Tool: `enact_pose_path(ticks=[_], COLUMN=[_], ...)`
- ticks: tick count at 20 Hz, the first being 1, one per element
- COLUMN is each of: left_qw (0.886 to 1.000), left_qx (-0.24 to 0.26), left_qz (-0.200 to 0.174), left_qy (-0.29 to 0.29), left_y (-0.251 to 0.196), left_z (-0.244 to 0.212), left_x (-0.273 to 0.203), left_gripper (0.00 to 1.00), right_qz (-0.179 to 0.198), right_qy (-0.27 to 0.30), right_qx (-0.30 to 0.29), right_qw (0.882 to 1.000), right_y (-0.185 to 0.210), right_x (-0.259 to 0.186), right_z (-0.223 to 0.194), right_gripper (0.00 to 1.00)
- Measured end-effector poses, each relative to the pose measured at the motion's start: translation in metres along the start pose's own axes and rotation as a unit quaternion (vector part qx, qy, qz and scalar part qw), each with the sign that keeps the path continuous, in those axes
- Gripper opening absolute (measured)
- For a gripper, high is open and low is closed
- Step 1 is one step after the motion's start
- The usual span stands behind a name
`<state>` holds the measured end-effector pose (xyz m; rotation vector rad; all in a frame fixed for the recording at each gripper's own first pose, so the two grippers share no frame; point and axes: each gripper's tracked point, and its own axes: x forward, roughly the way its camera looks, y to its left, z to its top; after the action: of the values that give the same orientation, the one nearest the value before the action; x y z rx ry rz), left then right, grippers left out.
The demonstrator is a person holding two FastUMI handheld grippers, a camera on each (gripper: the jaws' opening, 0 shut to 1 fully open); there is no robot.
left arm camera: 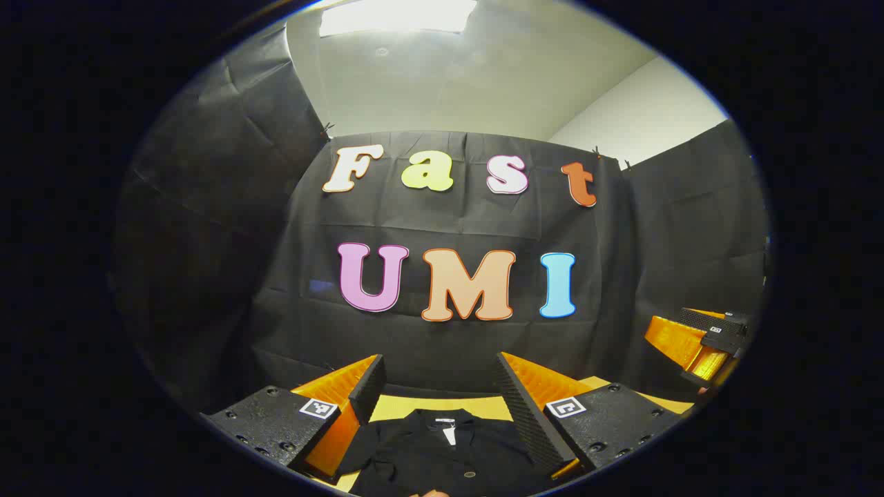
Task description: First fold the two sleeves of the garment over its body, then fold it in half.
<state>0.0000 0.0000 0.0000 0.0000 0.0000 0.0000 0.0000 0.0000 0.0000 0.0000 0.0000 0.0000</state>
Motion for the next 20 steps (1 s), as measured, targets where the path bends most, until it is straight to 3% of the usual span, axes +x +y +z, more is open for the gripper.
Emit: enact_pose_path(ticks=[20], left_qw=[0.999], left_qx=[0.023], left_qz=[0.041], left_qy=[0.005], left_y=[0.059], left_z=[-0.005], left_x=[-0.018], left_gripper=[0.94], right_qz=[0.056], right_qy=[0.000], right_qx=[-0.006], right_qw=[0.998], right_y=[0.066], right_x=[0.008], right_z=[-0.007], right_gripper=[0.98])
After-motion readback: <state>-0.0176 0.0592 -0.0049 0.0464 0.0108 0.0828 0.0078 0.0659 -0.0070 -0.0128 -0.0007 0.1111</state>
